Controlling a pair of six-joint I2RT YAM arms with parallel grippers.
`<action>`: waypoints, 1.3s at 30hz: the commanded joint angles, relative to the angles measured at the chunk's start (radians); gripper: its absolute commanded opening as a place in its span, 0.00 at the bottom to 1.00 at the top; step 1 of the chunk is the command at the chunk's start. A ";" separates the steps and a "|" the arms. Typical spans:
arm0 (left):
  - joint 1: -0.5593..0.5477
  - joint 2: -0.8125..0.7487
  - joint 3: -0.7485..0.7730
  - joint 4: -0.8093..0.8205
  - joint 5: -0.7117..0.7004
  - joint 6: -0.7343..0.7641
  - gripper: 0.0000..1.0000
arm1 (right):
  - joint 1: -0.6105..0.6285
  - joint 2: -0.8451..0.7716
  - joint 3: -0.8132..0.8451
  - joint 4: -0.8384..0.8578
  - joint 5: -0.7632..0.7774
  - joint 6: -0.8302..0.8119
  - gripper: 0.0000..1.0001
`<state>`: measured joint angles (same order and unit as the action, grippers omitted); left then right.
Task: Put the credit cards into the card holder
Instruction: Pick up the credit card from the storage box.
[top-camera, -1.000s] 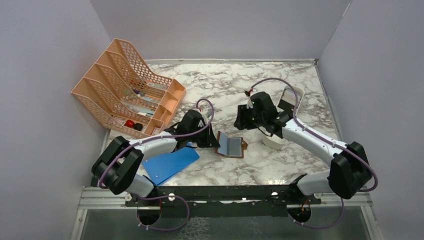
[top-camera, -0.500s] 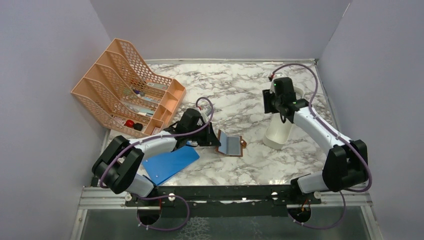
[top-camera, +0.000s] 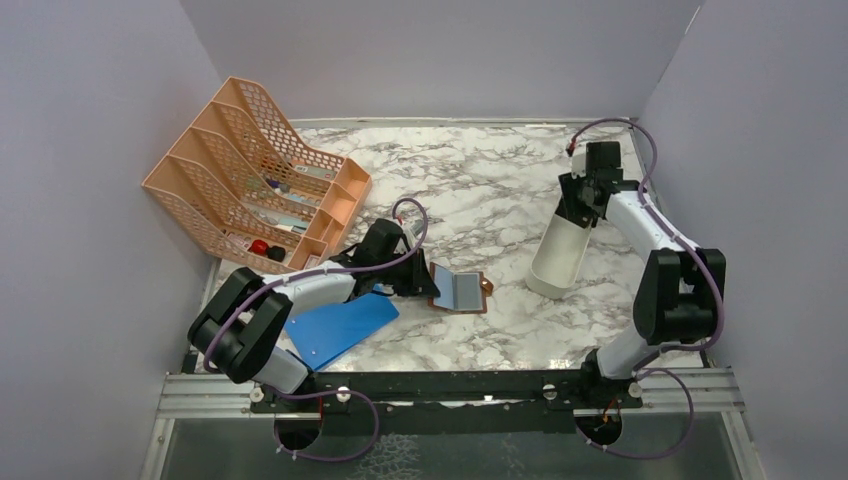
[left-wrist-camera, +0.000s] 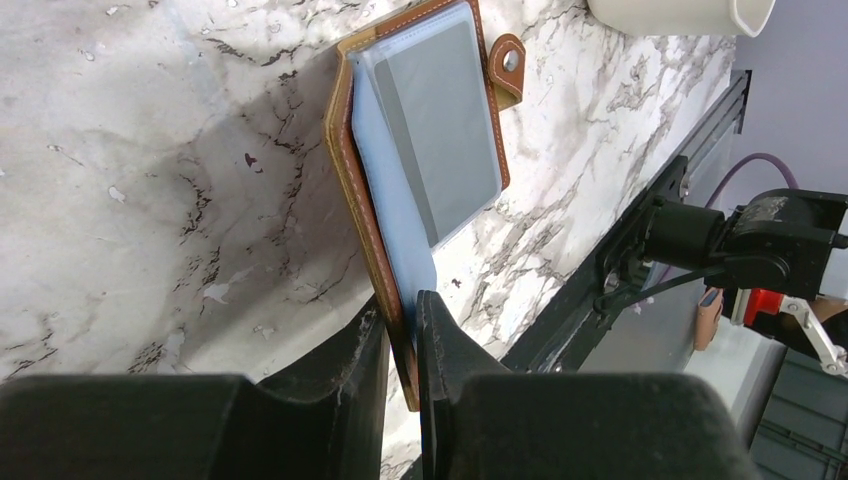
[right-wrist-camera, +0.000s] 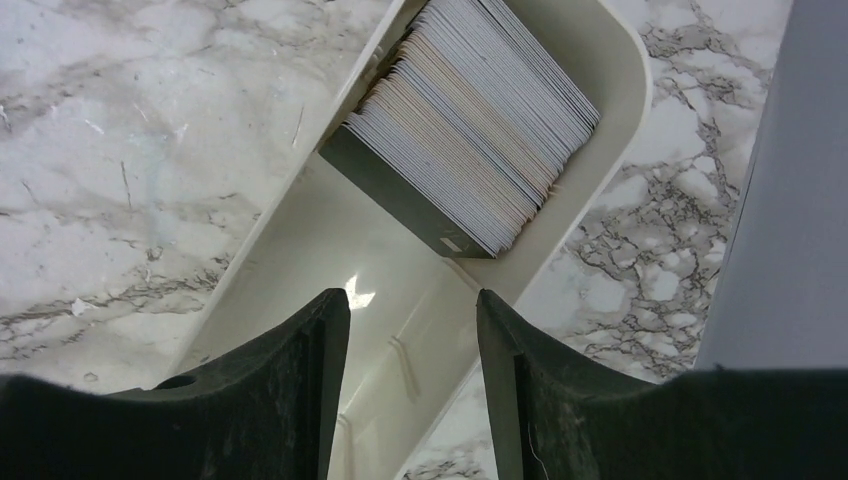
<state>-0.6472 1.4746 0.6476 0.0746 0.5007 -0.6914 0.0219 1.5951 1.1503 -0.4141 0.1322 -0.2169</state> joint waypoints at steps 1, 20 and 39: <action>0.004 -0.001 0.024 -0.006 0.010 0.006 0.19 | -0.002 0.014 0.000 0.025 -0.050 -0.202 0.55; 0.008 -0.018 0.060 -0.048 -0.003 0.015 0.19 | -0.001 0.182 0.019 0.181 0.083 -0.474 0.56; 0.014 -0.007 0.047 -0.034 0.008 0.016 0.19 | -0.002 0.176 0.005 0.252 0.154 -0.487 0.37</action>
<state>-0.6407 1.4754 0.6792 0.0212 0.5003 -0.6903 0.0231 1.7908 1.1587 -0.2249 0.2306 -0.6994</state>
